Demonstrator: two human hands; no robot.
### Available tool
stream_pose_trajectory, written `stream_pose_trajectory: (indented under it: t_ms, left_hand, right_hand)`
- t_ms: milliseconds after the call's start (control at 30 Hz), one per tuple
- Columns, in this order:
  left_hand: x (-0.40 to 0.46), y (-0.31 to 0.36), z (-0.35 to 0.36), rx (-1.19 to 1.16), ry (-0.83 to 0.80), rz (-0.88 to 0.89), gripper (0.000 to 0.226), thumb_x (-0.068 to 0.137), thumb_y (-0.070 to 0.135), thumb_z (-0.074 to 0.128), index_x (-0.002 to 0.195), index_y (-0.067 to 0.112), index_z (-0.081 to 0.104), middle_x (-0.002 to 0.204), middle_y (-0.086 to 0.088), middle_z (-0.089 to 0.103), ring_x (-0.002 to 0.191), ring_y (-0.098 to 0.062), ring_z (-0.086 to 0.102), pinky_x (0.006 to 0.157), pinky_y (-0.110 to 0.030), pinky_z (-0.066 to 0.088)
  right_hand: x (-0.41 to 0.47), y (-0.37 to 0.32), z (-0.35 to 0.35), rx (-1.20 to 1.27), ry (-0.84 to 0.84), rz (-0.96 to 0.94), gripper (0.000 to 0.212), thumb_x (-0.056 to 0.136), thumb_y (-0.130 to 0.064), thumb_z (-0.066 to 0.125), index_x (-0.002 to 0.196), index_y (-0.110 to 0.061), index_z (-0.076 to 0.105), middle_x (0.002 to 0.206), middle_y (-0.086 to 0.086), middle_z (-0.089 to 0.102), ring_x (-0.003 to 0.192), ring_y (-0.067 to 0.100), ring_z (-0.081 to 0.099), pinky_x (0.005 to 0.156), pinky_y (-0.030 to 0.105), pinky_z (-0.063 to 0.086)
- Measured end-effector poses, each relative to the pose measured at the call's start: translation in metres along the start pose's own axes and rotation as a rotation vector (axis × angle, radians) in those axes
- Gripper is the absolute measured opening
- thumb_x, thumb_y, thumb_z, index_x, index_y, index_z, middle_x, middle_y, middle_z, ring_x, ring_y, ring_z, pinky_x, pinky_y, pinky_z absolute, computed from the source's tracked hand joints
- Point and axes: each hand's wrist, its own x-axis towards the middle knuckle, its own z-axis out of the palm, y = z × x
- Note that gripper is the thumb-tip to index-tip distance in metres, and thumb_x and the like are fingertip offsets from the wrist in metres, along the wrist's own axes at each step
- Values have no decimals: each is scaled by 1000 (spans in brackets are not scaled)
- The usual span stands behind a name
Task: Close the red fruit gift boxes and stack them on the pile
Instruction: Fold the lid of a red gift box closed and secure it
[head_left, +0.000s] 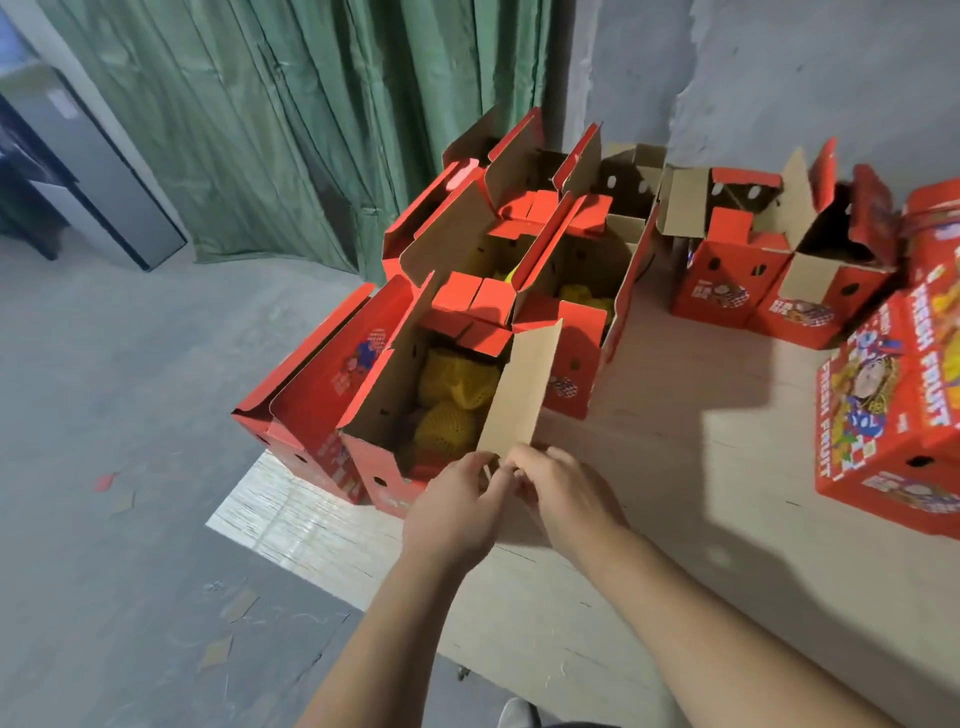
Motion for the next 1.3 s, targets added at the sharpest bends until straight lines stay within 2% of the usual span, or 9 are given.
stream_pose_trajectory:
  t_ms: [167, 267, 467, 600, 800, 900, 1067, 1167, 1300]
  left_hand:
    - [-21, 47, 33, 31, -106, 122, 41, 102, 49, 44, 136, 34, 62, 126, 12, 70, 105, -13, 68, 87, -40, 63]
    - [-41, 74, 65, 13, -126, 210, 30, 103, 40, 50, 123, 27, 68, 117, 7, 73, 104, -19, 69, 89, -41, 61]
    - [-97, 156, 142, -116, -236, 332, 32, 103, 32, 52, 132, 29, 65, 127, 12, 69, 113, -5, 64, 99, -31, 55]
    - [-147, 230, 196, -129, -258, 489, 35, 104, 30, 50, 137, 28, 62, 135, 11, 65, 119, -4, 60, 102, -28, 51]
    - [-180, 308, 233, 162, -196, 911, 26, 98, 33, 57, 122, 31, 68, 111, 10, 69, 98, -15, 65, 78, -31, 50]
    - [-151, 308, 239, 224, -151, 852, 21, 101, 29, 61, 115, 23, 75, 107, 6, 72, 102, -22, 65, 91, -37, 47]
    - [-105, 278, 252, 315, 64, 656, 59, 91, 73, 54, 125, 28, 71, 138, 6, 61, 133, -21, 48, 113, -39, 26]
    - [-93, 265, 259, 213, 258, 481, 67, 91, 69, 45, 134, 21, 63, 146, -3, 53, 140, -29, 44, 118, -53, 30]
    - [-92, 262, 266, -119, 259, 299, 68, 89, 68, 48, 146, 30, 46, 145, 5, 48, 106, -1, 59, 95, -46, 52]
  right_hand:
    - [-40, 69, -38, -16, 58, 150, 30, 95, -20, 58, 114, -42, 54, 125, 2, 64, 99, 36, 65, 73, 38, 53]
    - [-72, 106, -66, 6, 57, 196, 38, 92, -11, 61, 113, -41, 68, 156, 8, 50, 126, 36, 62, 90, 40, 54]
    - [-182, 201, -139, 97, 137, 123, 50, 86, 13, 66, 104, -32, 81, 137, 2, 68, 140, 18, 53, 104, 32, 50]
    - [-250, 293, -195, 104, 89, 240, 55, 89, 9, 67, 108, -40, 81, 151, 5, 55, 136, 12, 53, 113, 22, 34]
    - [-284, 380, -259, -40, 305, 247, 62, 88, 18, 48, 112, -30, 79, 137, 4, 67, 130, 27, 60, 112, 40, 45]
    - [-295, 401, -253, -125, 432, 377, 35, 95, -6, 60, 124, -21, 74, 152, 5, 55, 137, 33, 52, 112, 48, 44]
    - [-316, 412, -189, 68, 237, 485, 78, 100, -16, 64, 163, -38, 23, 172, 5, 12, 152, 35, 21, 122, 47, 28]
    - [-325, 412, -165, 276, 229, 456, 81, 100, -11, 61, 162, -43, 20, 171, -2, 12, 156, 21, 14, 123, 34, 17]
    - [-340, 391, -156, 591, 362, 443, 46, 109, -18, 51, 150, -38, 44, 144, -14, 47, 121, -2, 53, 99, 13, 44]
